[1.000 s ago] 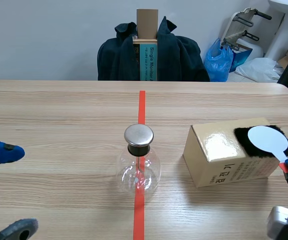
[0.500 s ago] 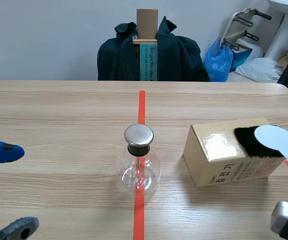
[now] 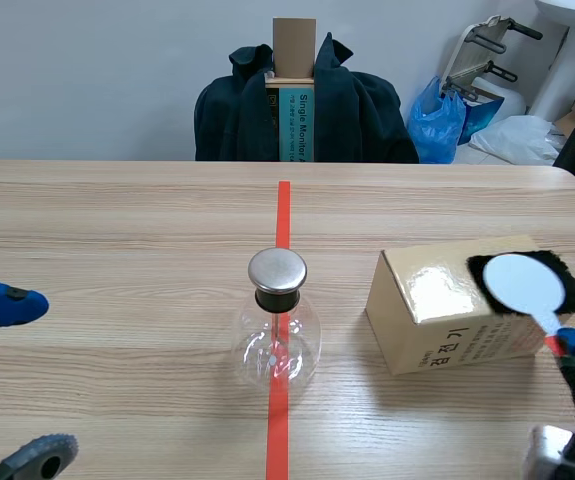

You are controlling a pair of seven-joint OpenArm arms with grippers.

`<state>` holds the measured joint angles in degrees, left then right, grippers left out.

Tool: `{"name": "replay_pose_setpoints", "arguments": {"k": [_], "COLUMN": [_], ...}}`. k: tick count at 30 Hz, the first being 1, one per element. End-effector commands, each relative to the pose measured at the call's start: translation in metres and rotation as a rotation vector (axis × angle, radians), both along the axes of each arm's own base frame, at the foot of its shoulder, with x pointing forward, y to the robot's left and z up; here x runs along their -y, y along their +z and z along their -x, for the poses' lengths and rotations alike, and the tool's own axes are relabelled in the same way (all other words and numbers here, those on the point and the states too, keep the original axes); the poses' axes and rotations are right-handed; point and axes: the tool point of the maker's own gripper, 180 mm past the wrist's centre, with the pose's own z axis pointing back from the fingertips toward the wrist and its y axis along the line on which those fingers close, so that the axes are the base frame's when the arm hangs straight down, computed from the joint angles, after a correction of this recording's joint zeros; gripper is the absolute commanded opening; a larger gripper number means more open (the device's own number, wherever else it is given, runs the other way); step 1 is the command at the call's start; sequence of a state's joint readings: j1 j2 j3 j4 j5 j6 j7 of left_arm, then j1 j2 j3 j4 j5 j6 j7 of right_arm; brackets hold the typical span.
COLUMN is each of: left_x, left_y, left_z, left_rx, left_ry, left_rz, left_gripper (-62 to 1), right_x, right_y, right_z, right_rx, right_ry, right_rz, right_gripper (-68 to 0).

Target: Do the electroscope experiment.

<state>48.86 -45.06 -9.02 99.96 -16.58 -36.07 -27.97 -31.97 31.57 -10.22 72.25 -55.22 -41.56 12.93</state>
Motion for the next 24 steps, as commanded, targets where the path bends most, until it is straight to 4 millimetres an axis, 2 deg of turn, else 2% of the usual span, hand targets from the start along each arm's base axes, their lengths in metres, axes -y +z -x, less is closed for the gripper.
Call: {"name": "replay_pose_setpoints", "arguments": {"k": [1, 6, 10, 12, 15, 16, 19, 20, 24], "left_x": [0.002, 0.002, 0.002, 0.002, 0.002, 0.002, 0.002, 0.002, 0.002], "left_y": [0.006, 0.006, 0.006, 0.006, 0.006, 0.006, 0.006, 0.006, 0.006], "left_z": [-0.001, -0.001, -0.001, -0.001, -0.001, -0.001, -0.001, -0.001, -0.001], "left_rx": [0.009, 0.009, 0.009, 0.009, 0.009, 0.009, 0.009, 0.009, 0.009], "left_ry": [0.009, 0.009, 0.009, 0.009, 0.009, 0.009, 0.009, 0.009, 0.009], "left_rz": [0.035, 0.035, 0.035, 0.035, 0.035, 0.035, 0.035, 0.035, 0.035], "left_gripper": [1.4, 1.4, 1.4, 1.4, 1.4, 1.4, 1.4, 1.4, 1.4], "right_x": [0.012, -0.019, 0.011, 0.007, -0.014, -0.013, 0.013, 0.015, -0.018], "right_y": [0.014, 0.010, 0.013, 0.012, 0.009, 0.009, 0.012, 0.012, 0.007], "right_z": [-0.007, 0.001, -0.007, -0.006, -0.001, -0.001, -0.007, -0.007, 0.000], "right_rx": [0.065, 0.043, 0.063, 0.060, 0.046, 0.046, 0.063, 0.058, 0.034], "right_ry": [-0.026, 0.146, -0.038, -0.010, 0.101, 0.088, -0.050, -0.052, 0.126], "right_rz": [0.019, 0.007, 0.013, 0.020, 0.011, 0.009, 0.017, 0.022, 0.020], "right_gripper": [-66.9, -66.9, -66.9, -66.9, -66.9, -66.9, -66.9, -66.9, -66.9]}}
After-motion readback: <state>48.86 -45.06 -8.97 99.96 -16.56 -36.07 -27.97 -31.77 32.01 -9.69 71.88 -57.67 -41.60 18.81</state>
